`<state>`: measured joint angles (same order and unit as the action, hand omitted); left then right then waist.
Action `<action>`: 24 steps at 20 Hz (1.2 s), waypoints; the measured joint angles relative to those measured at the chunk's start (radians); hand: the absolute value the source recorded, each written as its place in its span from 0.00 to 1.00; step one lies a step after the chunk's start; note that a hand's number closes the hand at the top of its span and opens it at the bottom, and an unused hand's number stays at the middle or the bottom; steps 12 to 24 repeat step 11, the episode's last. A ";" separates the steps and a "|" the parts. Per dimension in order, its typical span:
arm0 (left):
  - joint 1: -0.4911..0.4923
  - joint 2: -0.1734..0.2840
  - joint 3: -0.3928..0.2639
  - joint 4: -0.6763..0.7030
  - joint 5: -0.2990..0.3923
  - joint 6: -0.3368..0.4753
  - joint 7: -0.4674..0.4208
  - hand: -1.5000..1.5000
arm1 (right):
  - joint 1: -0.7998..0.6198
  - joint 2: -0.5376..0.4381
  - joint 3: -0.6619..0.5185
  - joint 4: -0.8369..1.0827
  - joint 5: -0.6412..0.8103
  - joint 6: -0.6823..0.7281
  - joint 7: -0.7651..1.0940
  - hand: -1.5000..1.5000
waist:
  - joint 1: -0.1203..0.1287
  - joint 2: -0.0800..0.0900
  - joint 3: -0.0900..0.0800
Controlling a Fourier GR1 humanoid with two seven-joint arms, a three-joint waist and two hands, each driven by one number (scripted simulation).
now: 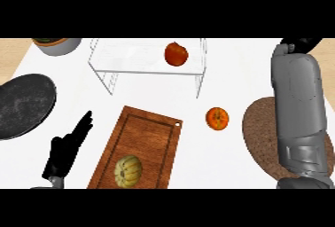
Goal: Pick the tomato from the placemat and place it in the tiered shelf
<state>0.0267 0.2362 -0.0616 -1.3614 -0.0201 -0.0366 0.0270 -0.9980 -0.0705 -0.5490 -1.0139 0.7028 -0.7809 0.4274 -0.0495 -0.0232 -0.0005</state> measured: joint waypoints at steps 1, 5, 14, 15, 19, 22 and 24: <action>0.003 0.000 0.001 -0.003 0.001 -0.002 -0.001 0.50 | 0.038 -0.002 0.015 -0.056 0.003 0.033 0.015 0.00 | -0.002 0.000 0.000; 0.015 -0.002 -0.002 -0.022 0.000 -0.006 0.000 0.50 | 0.212 -0.013 0.058 -0.288 -0.020 0.176 0.057 0.00 | -0.002 0.002 0.000; -0.014 -0.013 -0.005 -0.004 -0.013 -0.008 0.005 0.50 | 0.452 -0.050 0.099 -0.641 -0.082 0.372 0.150 0.00 | 0.017 0.012 0.000; -0.014 -0.013 -0.005 -0.004 -0.013 -0.008 0.005 0.50 | 0.452 -0.050 0.099 -0.641 -0.082 0.372 0.150 0.00 | 0.017 0.012 0.000; -0.014 -0.013 -0.005 -0.004 -0.013 -0.008 0.005 0.50 | 0.452 -0.050 0.099 -0.641 -0.082 0.372 0.150 0.00 | 0.017 0.012 0.000; -0.014 -0.013 -0.005 -0.004 -0.013 -0.008 0.005 0.50 | 0.452 -0.050 0.099 -0.641 -0.082 0.372 0.150 0.00 | 0.017 0.012 0.000; -0.014 -0.013 -0.005 -0.004 -0.013 -0.008 0.005 0.50 | 0.452 -0.050 0.099 -0.641 -0.082 0.372 0.150 0.00 | 0.017 0.012 0.000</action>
